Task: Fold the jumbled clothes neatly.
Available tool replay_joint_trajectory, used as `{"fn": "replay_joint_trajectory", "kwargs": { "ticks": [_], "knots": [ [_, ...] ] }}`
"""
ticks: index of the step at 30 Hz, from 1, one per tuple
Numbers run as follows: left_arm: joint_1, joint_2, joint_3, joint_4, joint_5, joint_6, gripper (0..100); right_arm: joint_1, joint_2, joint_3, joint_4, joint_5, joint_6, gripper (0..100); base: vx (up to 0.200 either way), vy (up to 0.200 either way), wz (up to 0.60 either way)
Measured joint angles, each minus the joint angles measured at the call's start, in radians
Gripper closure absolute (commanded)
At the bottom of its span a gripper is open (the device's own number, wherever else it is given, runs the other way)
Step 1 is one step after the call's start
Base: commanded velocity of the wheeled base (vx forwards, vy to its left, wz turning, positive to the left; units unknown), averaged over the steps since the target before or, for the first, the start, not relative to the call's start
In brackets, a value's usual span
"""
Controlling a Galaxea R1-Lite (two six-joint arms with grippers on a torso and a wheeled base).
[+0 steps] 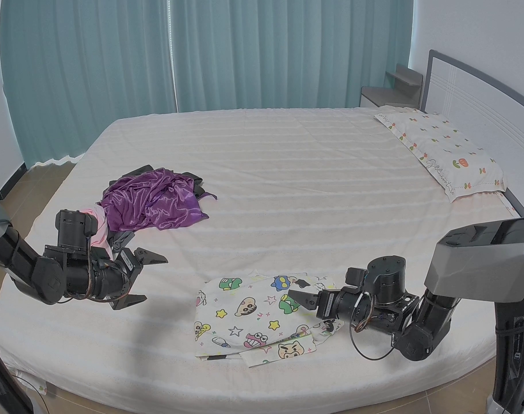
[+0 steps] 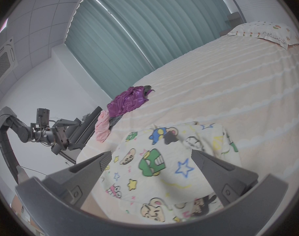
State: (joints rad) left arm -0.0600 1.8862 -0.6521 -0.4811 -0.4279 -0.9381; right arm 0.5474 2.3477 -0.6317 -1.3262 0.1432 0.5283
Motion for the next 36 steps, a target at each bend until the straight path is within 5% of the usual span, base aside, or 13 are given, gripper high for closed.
{"fn": "replay_joint_trajectory", "kwargs": {
  "ticks": [11, 12, 25, 36],
  "knots": [
    [0.000, 0.008, 0.002, -0.001, -0.005, 0.004, 0, -0.008, 0.036, -0.036, 0.010, 0.002, -0.020, 0, 0.000, 0.000, 0.00],
    [0.000, 0.009, 0.002, -0.002, -0.005, 0.004, 0, -0.008, 0.042, -0.037, 0.011, 0.002, -0.023, 100, 0.000, 0.000, 0.00],
    [0.000, 0.017, 0.002, -0.002, -0.005, 0.006, 0, -0.010, 0.064, -0.005, 0.036, -0.024, -0.073, 100, 0.000, 0.000, 0.00],
    [-0.002, 0.020, 0.002, -0.002, -0.002, 0.008, 0, -0.010, -0.014, 0.181, -0.029, -0.031, -0.069, 100, 0.000, 0.000, 0.00]
  ]
}}
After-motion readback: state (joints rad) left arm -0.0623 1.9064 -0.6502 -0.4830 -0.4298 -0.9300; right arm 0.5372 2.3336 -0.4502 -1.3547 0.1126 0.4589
